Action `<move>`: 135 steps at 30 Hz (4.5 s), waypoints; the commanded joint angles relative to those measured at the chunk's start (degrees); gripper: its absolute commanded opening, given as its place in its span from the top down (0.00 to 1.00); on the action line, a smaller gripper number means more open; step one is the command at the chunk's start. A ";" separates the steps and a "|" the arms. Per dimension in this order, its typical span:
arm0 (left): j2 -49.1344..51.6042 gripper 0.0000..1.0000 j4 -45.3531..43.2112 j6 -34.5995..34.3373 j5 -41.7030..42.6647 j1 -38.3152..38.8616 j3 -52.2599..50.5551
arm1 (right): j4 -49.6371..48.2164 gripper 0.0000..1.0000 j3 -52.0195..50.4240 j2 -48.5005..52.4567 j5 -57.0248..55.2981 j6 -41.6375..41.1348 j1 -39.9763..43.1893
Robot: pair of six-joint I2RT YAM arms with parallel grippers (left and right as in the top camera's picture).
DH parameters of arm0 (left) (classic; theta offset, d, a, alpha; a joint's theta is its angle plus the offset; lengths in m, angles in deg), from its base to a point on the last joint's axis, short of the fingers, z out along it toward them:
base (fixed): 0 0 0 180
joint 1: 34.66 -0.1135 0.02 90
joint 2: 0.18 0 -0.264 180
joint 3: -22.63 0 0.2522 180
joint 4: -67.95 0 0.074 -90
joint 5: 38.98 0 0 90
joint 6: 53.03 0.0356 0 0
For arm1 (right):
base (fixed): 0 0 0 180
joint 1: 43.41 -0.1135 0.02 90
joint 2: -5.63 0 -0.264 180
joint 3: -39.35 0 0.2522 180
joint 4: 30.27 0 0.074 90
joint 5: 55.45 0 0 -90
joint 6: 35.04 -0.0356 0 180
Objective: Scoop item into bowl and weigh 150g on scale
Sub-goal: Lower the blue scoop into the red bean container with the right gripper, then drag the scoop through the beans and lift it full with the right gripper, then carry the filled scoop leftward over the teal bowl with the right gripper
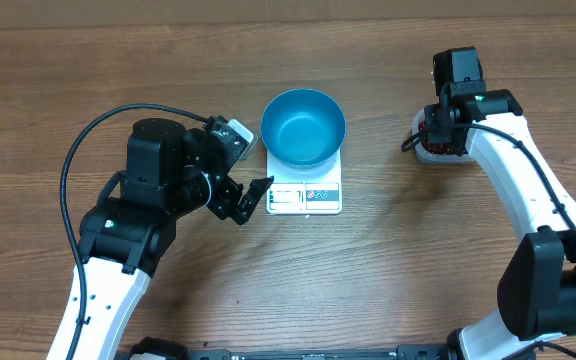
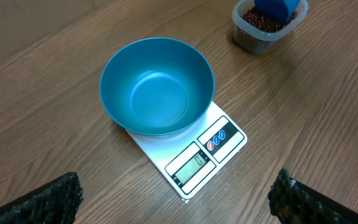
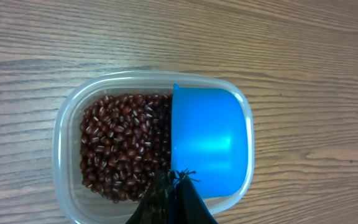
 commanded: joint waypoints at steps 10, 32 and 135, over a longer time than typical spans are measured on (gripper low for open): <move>0.11 0.00 -0.07 -0.57 1.27 -0.22 1.40 | 2.84 0.96 0.92 1.36 14.47 -1.70 0.26; 0.11 0.01 -0.09 -0.57 1.27 -0.22 1.40 | 2.29 0.96 0.96 -0.85 39.06 -6.23 11.37; 0.11 0.00 -0.09 -0.57 1.27 -0.22 1.40 | 3.02 0.96 8.55 0.59 96.54 -11.74 20.61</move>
